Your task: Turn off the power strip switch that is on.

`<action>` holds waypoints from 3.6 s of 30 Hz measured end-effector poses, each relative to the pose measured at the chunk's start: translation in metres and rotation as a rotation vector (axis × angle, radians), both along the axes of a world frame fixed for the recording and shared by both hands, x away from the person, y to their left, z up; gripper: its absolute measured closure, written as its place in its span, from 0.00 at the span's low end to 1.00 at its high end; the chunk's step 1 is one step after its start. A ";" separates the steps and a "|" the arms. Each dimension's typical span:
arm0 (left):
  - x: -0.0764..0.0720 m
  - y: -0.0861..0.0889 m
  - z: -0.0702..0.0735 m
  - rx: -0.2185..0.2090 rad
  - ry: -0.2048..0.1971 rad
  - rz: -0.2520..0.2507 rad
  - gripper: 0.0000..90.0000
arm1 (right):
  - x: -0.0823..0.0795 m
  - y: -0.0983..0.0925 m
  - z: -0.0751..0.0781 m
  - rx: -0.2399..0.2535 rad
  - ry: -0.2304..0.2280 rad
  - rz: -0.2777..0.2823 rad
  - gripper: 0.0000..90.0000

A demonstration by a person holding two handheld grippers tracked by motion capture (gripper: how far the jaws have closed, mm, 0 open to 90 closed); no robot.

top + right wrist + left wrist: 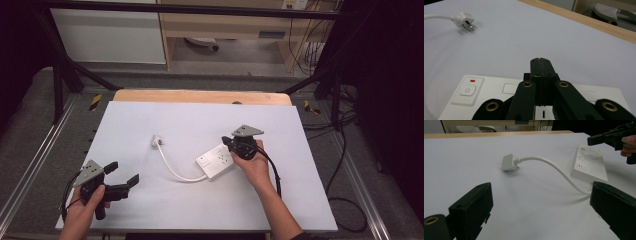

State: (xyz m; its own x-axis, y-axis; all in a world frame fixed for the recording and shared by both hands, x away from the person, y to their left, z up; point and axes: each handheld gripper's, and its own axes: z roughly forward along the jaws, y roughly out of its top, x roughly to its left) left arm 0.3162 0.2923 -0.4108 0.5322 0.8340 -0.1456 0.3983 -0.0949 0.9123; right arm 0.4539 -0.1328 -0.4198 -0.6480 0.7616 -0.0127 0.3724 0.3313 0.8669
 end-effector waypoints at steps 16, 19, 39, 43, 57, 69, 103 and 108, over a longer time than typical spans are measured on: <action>0.000 -0.001 0.000 0.004 0.002 -0.007 0.05 | 0.001 0.012 -0.012 -0.034 0.042 0.030 0.99; 0.000 -0.001 -0.001 0.007 0.002 -0.007 0.05 | 0.001 0.013 -0.014 -0.035 0.054 0.035 0.99; 0.000 -0.001 -0.001 0.007 0.007 -0.009 0.05 | 0.003 0.016 -0.019 -0.033 0.067 0.039 0.99; 0.000 -0.001 -0.001 0.006 0.009 -0.009 0.05 | 0.003 0.017 -0.020 -0.031 0.071 0.040 0.99; 0.000 -0.001 -0.001 0.007 0.008 -0.010 0.05 | 0.001 0.016 -0.021 -0.031 0.071 0.043 1.00; 0.000 -0.001 -0.001 0.008 0.007 -0.009 0.05 | -0.001 0.017 -0.022 -0.037 0.063 0.046 1.00; 0.000 -0.002 0.000 0.010 -0.007 -0.005 0.05 | 0.001 0.015 -0.026 -0.027 0.051 0.038 1.00; -0.001 -0.001 0.001 0.007 -0.015 -0.004 0.06 | 0.000 0.014 -0.023 -0.015 0.043 0.039 1.00</action>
